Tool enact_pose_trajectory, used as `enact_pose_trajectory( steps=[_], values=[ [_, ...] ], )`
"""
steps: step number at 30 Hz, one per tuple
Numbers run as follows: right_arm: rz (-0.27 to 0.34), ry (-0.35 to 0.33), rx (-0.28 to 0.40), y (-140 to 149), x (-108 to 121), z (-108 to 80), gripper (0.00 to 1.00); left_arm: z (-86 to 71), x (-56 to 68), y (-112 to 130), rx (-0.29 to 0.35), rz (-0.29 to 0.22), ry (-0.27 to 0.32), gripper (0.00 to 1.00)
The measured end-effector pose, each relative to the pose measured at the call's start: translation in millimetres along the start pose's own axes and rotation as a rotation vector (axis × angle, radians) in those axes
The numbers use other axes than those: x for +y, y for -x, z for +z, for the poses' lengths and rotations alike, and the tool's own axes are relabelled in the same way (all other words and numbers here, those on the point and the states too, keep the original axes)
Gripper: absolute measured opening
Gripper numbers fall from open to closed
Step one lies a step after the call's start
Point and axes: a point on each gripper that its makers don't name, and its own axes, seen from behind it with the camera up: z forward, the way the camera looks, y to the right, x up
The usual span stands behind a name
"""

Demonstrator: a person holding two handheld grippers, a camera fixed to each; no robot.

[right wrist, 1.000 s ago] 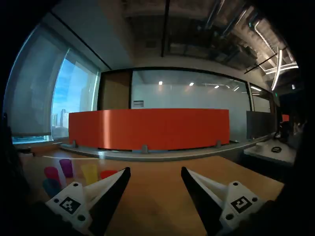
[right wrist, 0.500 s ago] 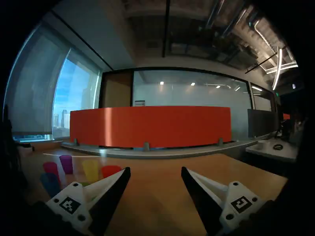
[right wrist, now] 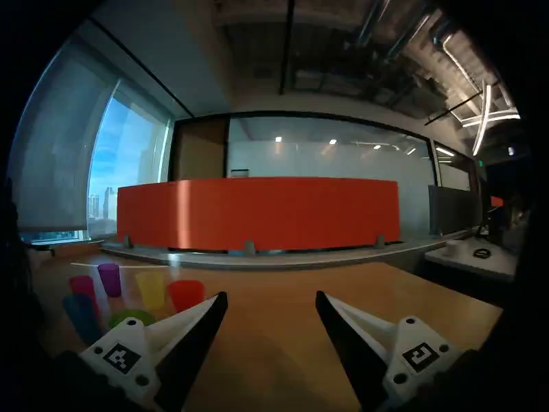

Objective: Pour water

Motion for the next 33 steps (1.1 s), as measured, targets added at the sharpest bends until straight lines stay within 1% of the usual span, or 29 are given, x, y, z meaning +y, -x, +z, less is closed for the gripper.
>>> enact_pose_trajectory(
  steps=[12, 33],
  values=[
    [-0.014, 0.0, -0.027, 7.1, -1.6, 0.3, 0.99, -0.1, 0.0, 0.1, 0.0, 0.0, 0.0, 0.94],
    [-0.012, 0.003, -0.029, 9.1, -1.0, 2.8, 0.99, 0.6, 0.1, 0.2, 0.0, 0.0, 0.0, 0.94]
  ],
)
